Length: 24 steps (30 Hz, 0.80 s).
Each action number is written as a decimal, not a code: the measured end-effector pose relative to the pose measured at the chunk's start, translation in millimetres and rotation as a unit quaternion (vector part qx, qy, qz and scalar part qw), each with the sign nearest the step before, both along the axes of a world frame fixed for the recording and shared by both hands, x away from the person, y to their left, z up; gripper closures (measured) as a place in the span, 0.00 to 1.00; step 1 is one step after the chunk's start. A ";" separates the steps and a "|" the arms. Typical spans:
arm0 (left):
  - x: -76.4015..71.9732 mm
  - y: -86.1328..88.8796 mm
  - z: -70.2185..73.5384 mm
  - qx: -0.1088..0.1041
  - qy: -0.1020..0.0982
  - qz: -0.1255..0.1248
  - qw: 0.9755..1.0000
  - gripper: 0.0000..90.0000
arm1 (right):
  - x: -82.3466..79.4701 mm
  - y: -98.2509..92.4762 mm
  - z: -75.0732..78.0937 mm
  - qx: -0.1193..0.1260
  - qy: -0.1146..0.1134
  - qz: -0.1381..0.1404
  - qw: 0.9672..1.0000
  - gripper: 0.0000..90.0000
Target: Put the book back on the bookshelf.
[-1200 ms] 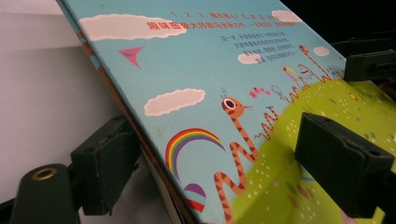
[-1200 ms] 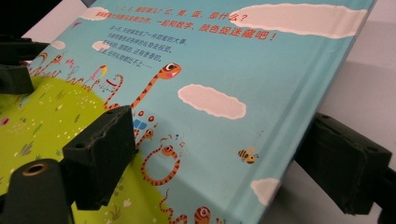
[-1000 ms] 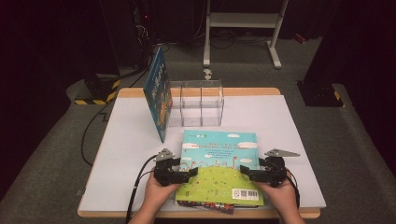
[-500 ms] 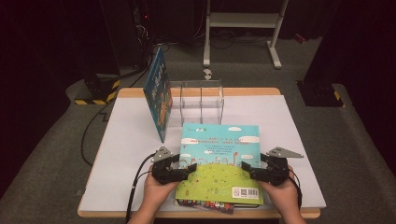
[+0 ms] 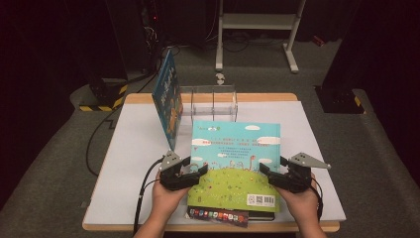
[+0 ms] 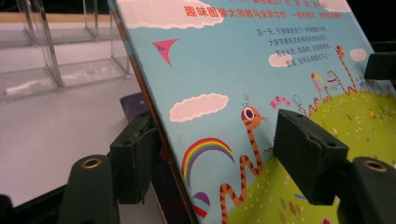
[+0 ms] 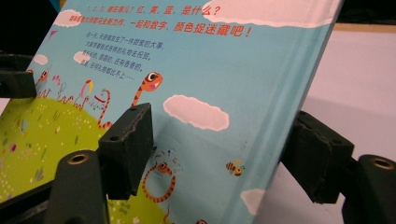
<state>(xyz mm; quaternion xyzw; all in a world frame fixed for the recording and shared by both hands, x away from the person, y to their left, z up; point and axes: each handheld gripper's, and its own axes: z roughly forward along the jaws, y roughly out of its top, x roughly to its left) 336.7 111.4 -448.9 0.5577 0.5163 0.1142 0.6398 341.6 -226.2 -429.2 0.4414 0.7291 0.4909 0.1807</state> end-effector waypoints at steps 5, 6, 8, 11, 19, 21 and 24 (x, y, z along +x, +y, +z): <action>-0.4 1.3 7.3 -0.005 -0.018 0.009 1.000 0.41 | -0.4 1.5 6.9 0.000 -0.016 -0.007 1.000 0.31; -0.5 1.3 8.3 -0.007 -0.021 0.012 1.000 0.42 | -1.0 2.1 7.9 -0.001 -0.021 -0.007 1.000 0.31; -0.6 1.4 9.9 -0.010 -0.026 0.016 0.999 0.42 | -2.1 3.3 10.6 -0.004 -0.029 -0.007 1.000 0.32; -1.2 1.8 12.6 -0.011 -0.033 0.020 0.999 0.43 | -3.2 3.8 15.4 -0.003 -0.040 -0.008 0.999 0.34; 1.2 4.2 20.6 -0.007 -0.046 0.022 0.999 0.47 | -5.1 6.6 24.7 0.001 -0.062 -0.019 0.998 0.37; 2.3 4.5 22.2 -0.007 -0.050 0.023 0.998 0.47 | -4.9 7.4 26.3 0.002 -0.066 -0.021 0.998 0.38; 3.5 4.7 23.6 -0.007 -0.052 0.025 0.998 0.48 | -4.9 8.0 27.9 0.007 -0.072 -0.025 0.997 0.39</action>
